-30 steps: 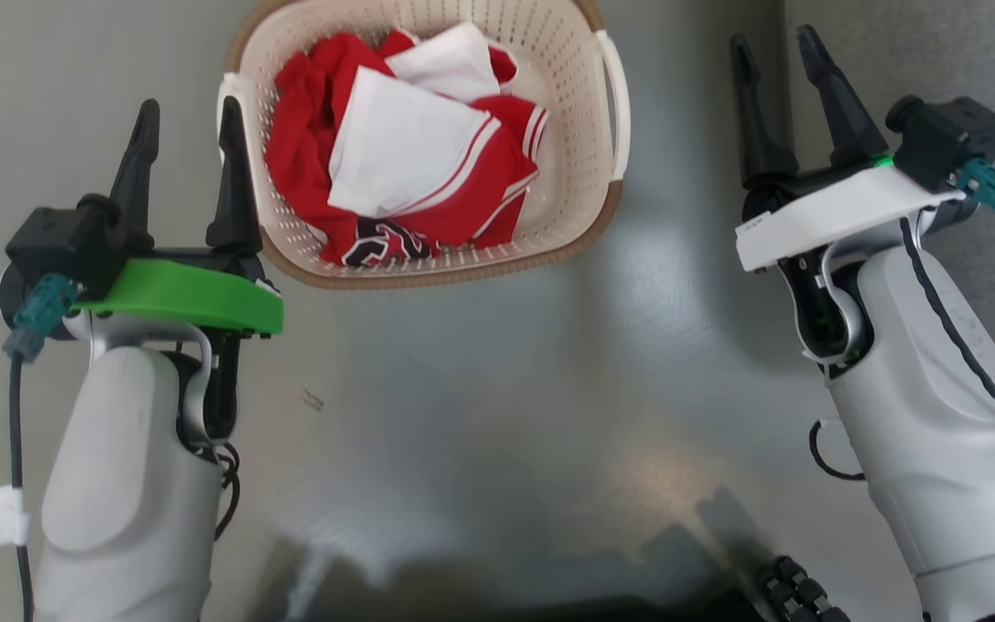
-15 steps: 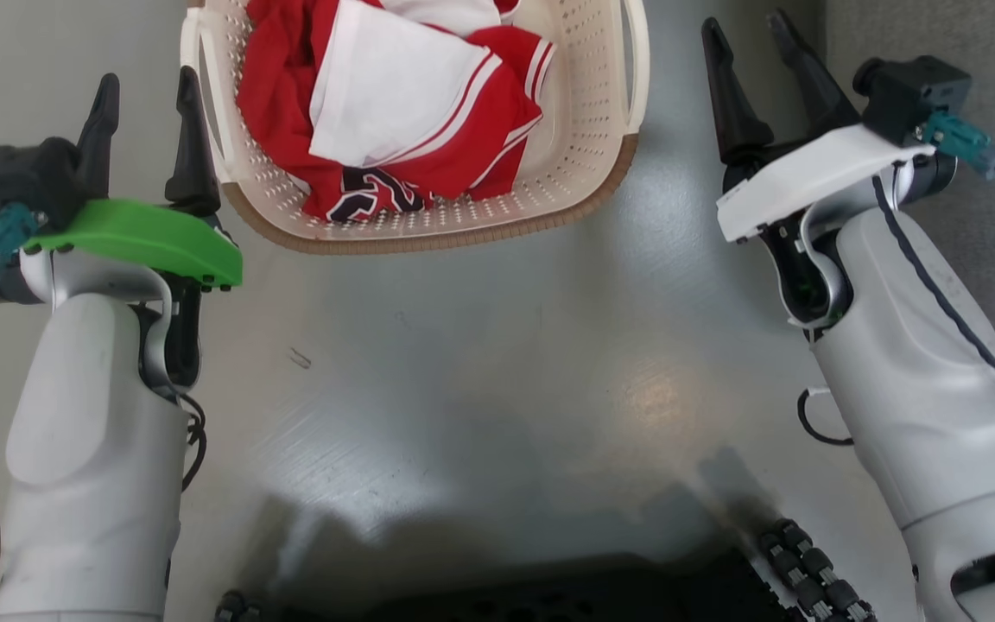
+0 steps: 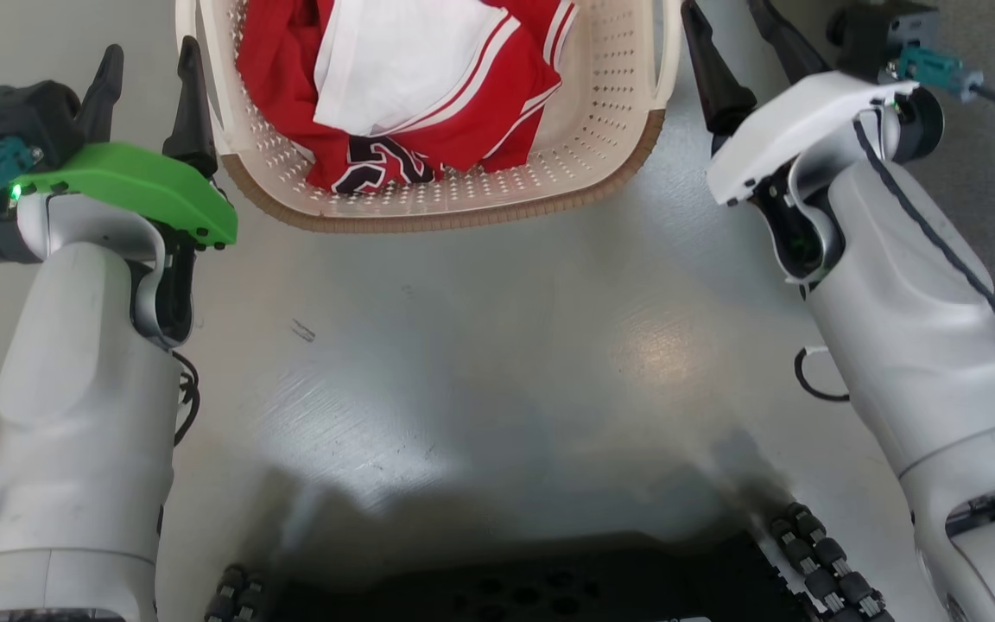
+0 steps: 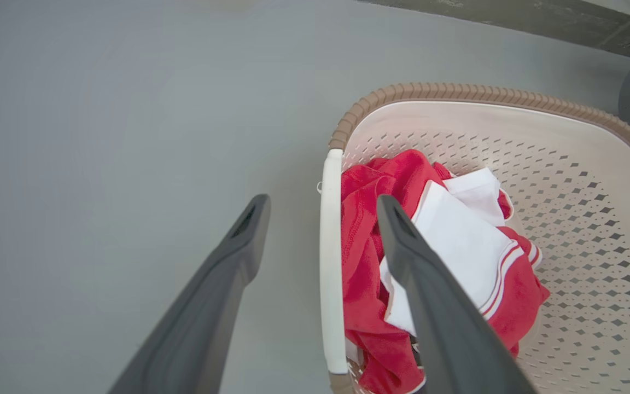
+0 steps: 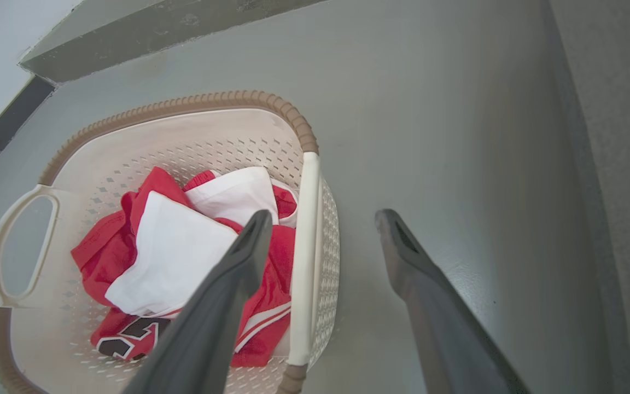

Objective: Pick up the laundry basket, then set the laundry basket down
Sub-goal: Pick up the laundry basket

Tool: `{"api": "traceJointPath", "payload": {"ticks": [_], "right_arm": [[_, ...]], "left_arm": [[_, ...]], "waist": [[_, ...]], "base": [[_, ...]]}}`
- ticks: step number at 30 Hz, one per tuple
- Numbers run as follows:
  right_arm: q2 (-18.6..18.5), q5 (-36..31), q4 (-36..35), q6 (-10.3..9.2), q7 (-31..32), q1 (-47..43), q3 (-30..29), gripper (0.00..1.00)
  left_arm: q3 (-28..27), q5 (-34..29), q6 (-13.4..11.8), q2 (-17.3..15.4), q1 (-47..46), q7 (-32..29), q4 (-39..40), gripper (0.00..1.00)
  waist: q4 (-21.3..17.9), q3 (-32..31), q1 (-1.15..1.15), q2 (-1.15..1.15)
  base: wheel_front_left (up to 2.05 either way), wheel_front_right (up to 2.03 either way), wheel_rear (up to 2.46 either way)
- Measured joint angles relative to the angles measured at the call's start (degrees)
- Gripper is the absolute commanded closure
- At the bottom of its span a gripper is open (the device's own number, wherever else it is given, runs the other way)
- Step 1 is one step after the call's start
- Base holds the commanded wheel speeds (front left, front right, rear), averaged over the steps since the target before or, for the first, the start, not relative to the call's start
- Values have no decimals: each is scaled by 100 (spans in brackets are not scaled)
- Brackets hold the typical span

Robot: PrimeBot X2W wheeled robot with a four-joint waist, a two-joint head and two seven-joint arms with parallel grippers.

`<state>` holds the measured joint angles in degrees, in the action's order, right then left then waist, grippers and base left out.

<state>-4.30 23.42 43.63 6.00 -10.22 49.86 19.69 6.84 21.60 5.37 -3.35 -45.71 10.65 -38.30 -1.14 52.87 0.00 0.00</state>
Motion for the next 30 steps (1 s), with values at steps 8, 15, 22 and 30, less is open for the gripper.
{"api": "traceJointPath", "payload": {"ticks": [8, 15, 22, 30], "right_arm": [[23, 126, 377, 4, 159, 472, 88, 0], [29, 247, 691, 52, 230, 740, 157, 0], [47, 556, 869, 55, 280, 937, 328, 0], [44, 882, 1083, 55, 279, 1043, 520, 0]], "left_arm": [[71, 9, 51, 9, -417, -130, -475, 0], [89, 96, 67, 10, -750, -212, -808, 0], [156, 98, 116, 27, -1088, -275, -1131, 0], [250, 144, 125, 63, -1241, -287, -1512, 0]], "waist": [[43, 208, 0, 0], [49, 421, 0, 0], [45, 616, 0, 0], [84, 708, 0, 0]], "base": [[0, 0, 0], [0, 0, 0], [0, 0, 0], [0, 0, 0]]}}
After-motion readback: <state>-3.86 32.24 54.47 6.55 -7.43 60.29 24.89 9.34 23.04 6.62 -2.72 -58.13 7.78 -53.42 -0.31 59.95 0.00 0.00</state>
